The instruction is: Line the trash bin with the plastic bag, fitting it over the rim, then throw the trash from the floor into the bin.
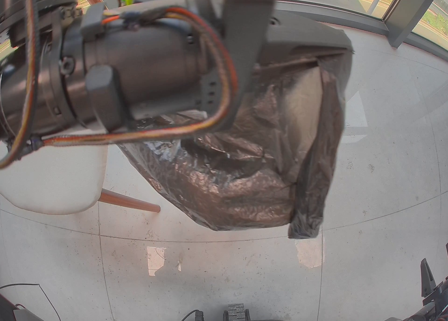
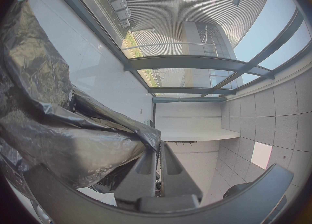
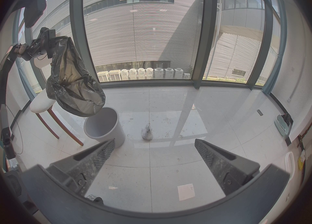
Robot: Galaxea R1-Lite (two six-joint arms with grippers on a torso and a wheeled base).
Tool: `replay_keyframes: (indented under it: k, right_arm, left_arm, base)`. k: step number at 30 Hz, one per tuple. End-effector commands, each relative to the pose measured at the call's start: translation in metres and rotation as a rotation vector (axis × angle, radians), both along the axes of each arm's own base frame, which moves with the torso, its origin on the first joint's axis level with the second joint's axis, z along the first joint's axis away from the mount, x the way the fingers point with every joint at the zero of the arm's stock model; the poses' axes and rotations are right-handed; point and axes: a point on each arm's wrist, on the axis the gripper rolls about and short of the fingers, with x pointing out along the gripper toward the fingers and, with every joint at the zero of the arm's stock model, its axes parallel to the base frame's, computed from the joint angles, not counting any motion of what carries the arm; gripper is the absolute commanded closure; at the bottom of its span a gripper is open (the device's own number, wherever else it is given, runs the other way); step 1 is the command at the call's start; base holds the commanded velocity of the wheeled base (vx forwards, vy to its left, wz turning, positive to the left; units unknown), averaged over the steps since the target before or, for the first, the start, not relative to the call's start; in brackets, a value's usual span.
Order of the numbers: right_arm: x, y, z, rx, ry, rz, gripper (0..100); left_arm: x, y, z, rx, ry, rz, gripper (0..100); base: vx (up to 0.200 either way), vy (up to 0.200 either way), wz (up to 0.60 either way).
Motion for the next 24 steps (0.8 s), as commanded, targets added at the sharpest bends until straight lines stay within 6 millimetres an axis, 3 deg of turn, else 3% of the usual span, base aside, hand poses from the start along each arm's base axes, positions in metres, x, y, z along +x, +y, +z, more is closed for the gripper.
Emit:
replay_keyframes:
  k: [1,14,24]
  right_arm:
    - [0.000,0.000,-0.005,0.000,0.006,0.000,0]
    - [0.000,0.000,-0.005,0.000,0.004,0.000,0]
    - [0.000,0.000,-0.005,0.000,0.006,0.000,0]
  left_arm:
    - [0.000,-0.028,-0.006,0.018,0.016,-0.058,100]
    - [0.016,-0.065,-0.028,0.066,0.063,-0.132,100]
    - [0.002,-0.109,-0.049,0.070,0.166,-0.224,100]
  base:
    - [0.000,0.000,0.00]
    - [0.000,0.000,0.00]
    - [0.000,0.000,0.00]
